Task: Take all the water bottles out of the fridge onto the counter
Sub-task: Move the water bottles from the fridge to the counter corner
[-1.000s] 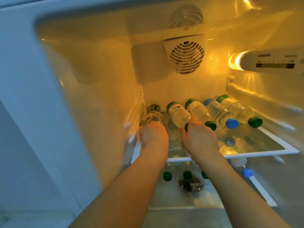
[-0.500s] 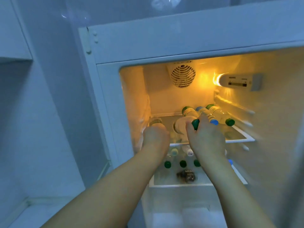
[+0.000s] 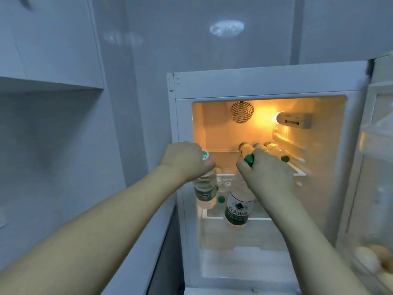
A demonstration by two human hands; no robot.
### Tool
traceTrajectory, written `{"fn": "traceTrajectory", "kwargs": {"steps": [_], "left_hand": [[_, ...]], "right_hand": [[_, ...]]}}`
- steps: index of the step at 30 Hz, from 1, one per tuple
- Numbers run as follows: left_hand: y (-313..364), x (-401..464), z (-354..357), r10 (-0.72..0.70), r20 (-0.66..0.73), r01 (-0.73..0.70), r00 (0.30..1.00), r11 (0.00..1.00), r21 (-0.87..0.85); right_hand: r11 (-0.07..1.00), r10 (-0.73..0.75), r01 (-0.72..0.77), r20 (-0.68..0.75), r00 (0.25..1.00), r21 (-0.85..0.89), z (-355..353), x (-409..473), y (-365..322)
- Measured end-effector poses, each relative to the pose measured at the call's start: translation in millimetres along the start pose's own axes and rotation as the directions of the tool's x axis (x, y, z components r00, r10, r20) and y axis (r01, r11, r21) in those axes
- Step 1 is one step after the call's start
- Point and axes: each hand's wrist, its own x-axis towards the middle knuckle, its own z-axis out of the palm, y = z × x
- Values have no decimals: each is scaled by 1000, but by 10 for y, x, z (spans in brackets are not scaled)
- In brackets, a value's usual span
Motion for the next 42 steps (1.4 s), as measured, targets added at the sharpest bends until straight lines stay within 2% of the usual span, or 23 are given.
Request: {"fn": "traceTrajectory", "kwargs": {"steps": [3,8,14,20,26,29,33,35,37,38,42], "left_hand": [[-119,-389,-57,-70,78,75,994,995,-59],[-355,-1146,85,-139,197,146,971,989,-25],[-812,-2111,313,-392,282,406,876,914,9],[-1178,-2851,541,-660,307,695,686,719,-7],[-1347,-3488,613,-874,241,896,423,443,33],[-1350,-3828,628,-935,206,946,287,310,93],[-1293,-4185,611,-973,153,968,172,196,158],[-1245,-4372,565,-987,129,974,101,124,187],[-1199,-4506,500,-993,110,977,48,69,202],[-1157,-4636,418,-996,88,979,-4,14,206],[-1015,-5007,141,-994,29,979,-108,-101,177]], "right_hand": [[997,-77,76,89,993,17,10,-258,-166],[981,-191,177,220,957,83,162,-673,-405],[952,-301,243,436,848,184,598,-1266,-810],[902,-416,247,567,711,353,1134,-1772,-1216],[849,-501,158,676,540,504,1630,-2198,-1488],[825,-548,134,721,425,549,1848,-2382,-1628],[779,-620,133,719,315,613,1933,-2602,-1811],[728,-682,138,691,241,671,1937,-2744,-1947],[684,-727,134,656,200,717,1892,-2847,-2056],[649,-760,138,630,163,748,1852,-2964,-2155],[558,-829,145,556,61,817,1642,-3314,-2410]]}}
